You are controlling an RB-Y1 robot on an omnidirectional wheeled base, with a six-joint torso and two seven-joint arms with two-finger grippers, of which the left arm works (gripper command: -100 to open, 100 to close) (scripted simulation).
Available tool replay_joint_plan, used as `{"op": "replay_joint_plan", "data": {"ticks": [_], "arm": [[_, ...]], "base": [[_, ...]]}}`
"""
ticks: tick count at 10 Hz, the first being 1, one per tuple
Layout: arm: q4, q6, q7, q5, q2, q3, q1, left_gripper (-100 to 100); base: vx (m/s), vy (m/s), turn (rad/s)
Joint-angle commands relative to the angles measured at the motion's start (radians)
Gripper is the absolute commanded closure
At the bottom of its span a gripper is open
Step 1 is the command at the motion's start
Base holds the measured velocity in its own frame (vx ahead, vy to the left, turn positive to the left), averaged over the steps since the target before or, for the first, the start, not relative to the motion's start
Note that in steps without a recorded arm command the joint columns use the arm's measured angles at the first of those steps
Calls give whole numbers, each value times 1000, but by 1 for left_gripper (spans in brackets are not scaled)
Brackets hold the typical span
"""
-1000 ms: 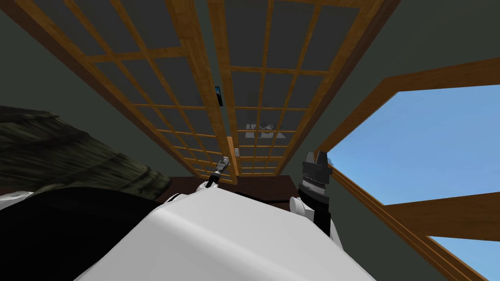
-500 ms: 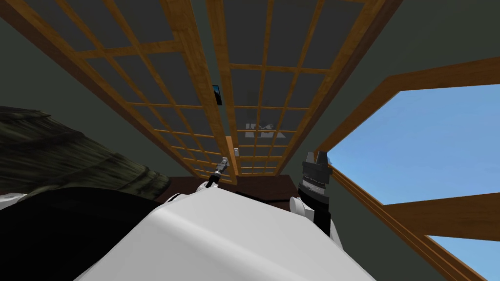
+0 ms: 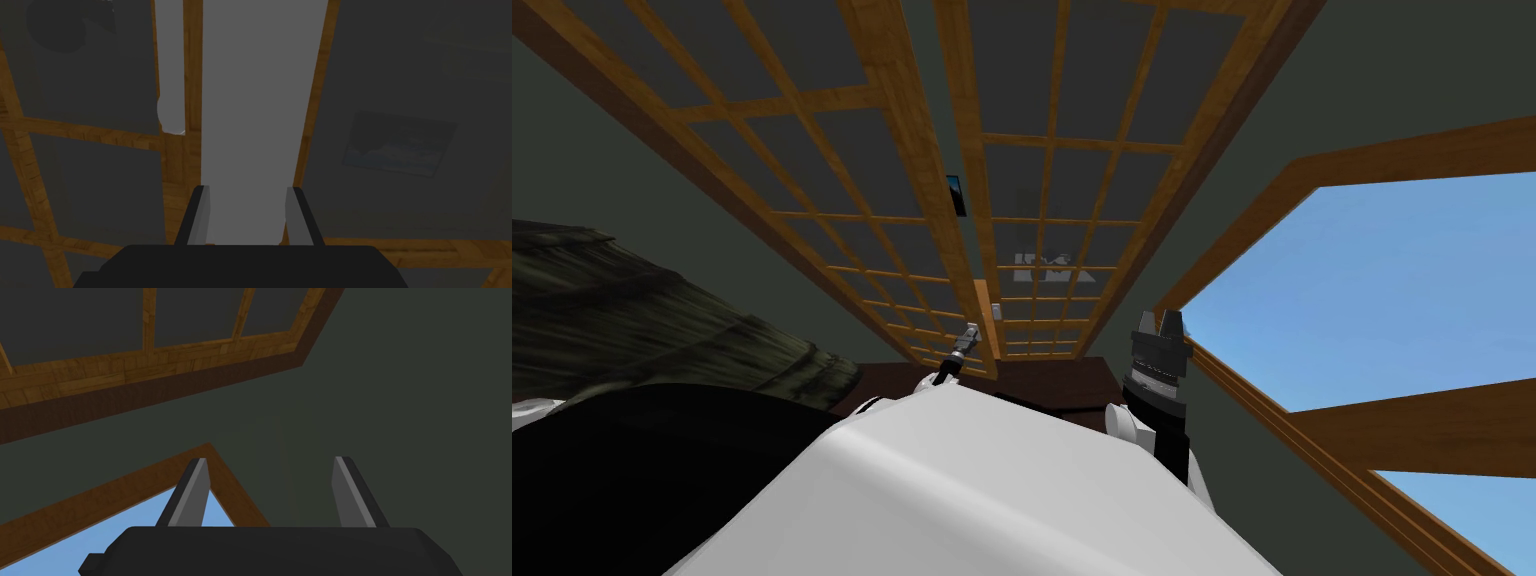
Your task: Pull the door open
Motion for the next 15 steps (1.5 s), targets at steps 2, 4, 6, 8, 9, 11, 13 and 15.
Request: {"op": "replay_joint_plan", "data": {"ticks": [2,4,6,8,9,11,13,15], "arm": [[2,0,57,10,1,1,4,100],[2,0,111,19,1,0,7,100],[2,1,166,29,2,0,10,100],[1,1,203,36,2,-1,12,100],[1,1,239,43,2,-1,13,100],[0,2,275,50,3,-2,15,100],[-1,3,339,64,3,-2,18,100],[-2,3,386,72,4,-3,19,100]], "base": [[-48,15,-32],[-50,19,-50],[-50,18,-54],[-38,15,-45],[-26,12,-48],[-35,27,-58],[-45,11,-63],[-36,15,-42]]}}
